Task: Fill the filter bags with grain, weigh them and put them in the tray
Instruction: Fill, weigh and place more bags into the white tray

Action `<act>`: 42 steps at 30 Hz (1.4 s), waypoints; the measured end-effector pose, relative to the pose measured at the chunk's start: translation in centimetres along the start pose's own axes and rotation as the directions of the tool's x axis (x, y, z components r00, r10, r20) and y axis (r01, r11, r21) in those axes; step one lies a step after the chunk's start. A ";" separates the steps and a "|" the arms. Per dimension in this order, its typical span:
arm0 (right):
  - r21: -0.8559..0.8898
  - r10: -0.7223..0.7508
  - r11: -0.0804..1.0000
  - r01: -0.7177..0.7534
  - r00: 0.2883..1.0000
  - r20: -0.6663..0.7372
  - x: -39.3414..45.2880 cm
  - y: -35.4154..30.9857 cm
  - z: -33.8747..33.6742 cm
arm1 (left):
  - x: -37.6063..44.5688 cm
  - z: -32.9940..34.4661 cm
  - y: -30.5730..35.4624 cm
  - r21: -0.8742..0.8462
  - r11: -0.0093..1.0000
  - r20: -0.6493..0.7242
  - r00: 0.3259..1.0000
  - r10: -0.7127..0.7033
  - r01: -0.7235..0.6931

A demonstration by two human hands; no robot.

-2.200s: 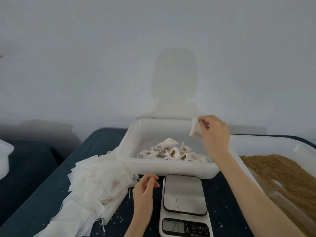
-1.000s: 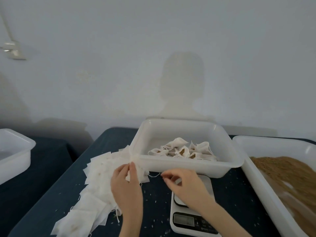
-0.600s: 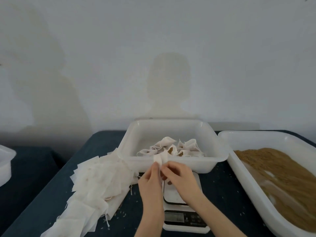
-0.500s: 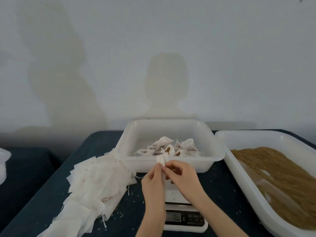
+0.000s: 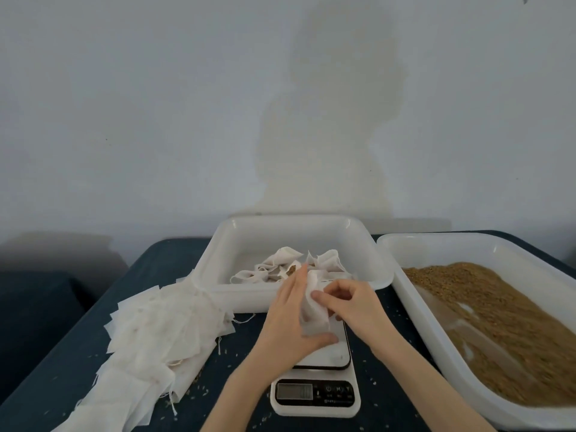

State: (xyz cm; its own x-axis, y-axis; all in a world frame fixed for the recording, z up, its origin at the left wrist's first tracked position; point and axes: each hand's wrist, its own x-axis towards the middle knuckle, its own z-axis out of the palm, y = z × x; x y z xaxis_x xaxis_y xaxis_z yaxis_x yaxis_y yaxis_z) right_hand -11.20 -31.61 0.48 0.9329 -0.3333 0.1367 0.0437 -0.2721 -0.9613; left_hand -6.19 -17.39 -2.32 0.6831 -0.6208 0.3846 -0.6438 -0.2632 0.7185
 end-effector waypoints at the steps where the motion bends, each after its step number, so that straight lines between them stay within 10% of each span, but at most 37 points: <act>1: 0.001 -0.004 1.000 0.004 1.000 0.009 0.0 -0.1 -0.1 | 0.3 -0.2 0.1 0.023 0.999 -0.008 1.000 0.029 -0.029; 12: 0.023 0.003 1.000 -0.006 0.995 0.104 0.1 0.2 -2.2 | 1.3 -1.5 0.9 0.342 0.895 -0.108 0.934 0.340 -0.286; 21: 0.351 0.095 0.912 -0.213 0.941 0.326 -0.9 1.2 -1.9 | 2.4 -1.2 0.2 0.437 0.760 -0.295 0.722 0.626 -0.481; 32: 0.387 0.034 0.900 -0.198 0.920 0.391 -1.6 1.6 -1.9 | 1.7 -2.5 1.7 0.329 0.840 -0.171 0.847 0.502 -0.432; 36: -0.034 -0.066 0.996 0.085 0.928 0.366 -1.4 0.9 -3.1 | 1.4 -3.5 1.2 0.183 0.946 0.060 0.963 0.261 -0.268; 42: -0.563 -0.126 0.727 0.394 0.882 0.454 -1.0 -0.5 -3.4 | 0.9 -2.8 1.6 0.077 0.978 0.109 0.976 0.187 -0.196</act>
State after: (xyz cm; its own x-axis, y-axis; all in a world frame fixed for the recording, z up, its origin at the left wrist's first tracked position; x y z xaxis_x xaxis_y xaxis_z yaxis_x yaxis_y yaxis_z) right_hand -13.35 -34.20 1.67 0.9796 0.1506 0.1332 0.1980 -0.8368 -0.5104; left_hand -5.60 -16.31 0.80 0.5093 -0.7355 0.4469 -0.7894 -0.1925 0.5829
